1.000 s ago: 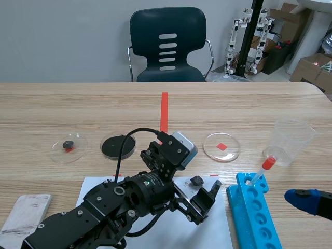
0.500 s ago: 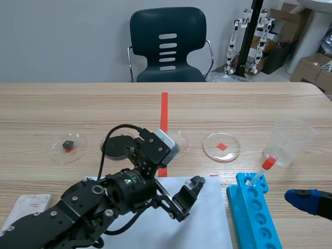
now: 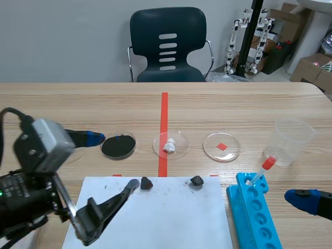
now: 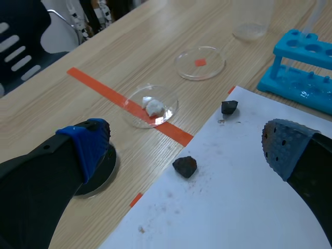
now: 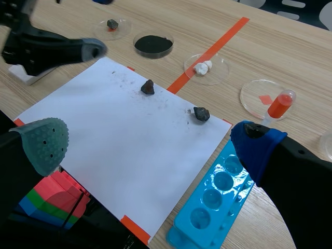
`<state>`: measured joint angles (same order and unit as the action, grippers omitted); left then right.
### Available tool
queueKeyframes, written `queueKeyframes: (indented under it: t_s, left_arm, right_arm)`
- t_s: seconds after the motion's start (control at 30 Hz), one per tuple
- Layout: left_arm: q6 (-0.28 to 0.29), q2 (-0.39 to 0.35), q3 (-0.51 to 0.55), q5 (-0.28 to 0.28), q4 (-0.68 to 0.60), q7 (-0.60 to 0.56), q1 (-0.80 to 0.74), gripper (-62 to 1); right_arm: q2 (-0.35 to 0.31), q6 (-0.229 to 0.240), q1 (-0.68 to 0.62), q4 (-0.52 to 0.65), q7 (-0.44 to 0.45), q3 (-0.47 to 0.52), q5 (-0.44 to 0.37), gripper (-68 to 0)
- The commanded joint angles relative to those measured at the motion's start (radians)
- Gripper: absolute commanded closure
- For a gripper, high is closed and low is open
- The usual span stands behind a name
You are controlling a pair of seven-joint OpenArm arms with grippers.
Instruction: Return to the home posture
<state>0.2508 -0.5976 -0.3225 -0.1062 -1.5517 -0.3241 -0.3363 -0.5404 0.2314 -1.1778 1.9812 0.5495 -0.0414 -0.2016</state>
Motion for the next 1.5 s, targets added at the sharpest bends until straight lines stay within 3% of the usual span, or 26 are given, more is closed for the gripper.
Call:
queueKeyframes:
  t_s: [0.0, 0.2, 0.4, 0.73, 0.83, 1.47]
  left_arm:
    - [0.000, 0.012, 0.057, -0.007, -0.021, -0.047, -0.080, -61.5]
    - [0.000, 0.010, 0.237, -0.007, -0.123, -0.107, -0.293, -61.5]
    - [-0.001, 0.010, 0.312, -0.006, -0.206, -0.138, -0.424, -61.5]
    - [-0.004, 0.010, 0.347, -0.001, -0.270, -0.159, -0.549, -61.5]
    - [-0.005, 0.010, 0.356, 0.024, -0.270, -0.158, -0.566, -61.5]
    - [-0.004, 0.010, 0.358, 0.019, -0.269, -0.151, -0.558, -61.5]
  right_arm:
    - [0.001, 0.001, 0.000, 0.024, 0.015, 0.003, -0.008, -67.9]
    - [0.001, 0.001, 0.000, 0.024, 0.015, 0.003, -0.008, -67.9]
    - [0.001, 0.001, 0.000, 0.024, 0.015, 0.003, -0.008, -67.9]
    - [0.001, 0.001, 0.000, 0.024, 0.015, 0.003, -0.008, -67.9]
    - [0.001, 0.001, 0.000, 0.024, 0.015, 0.003, -0.008, -67.9]
    - [0.001, 0.001, 0.000, 0.024, 0.015, 0.003, -0.008, -67.9]
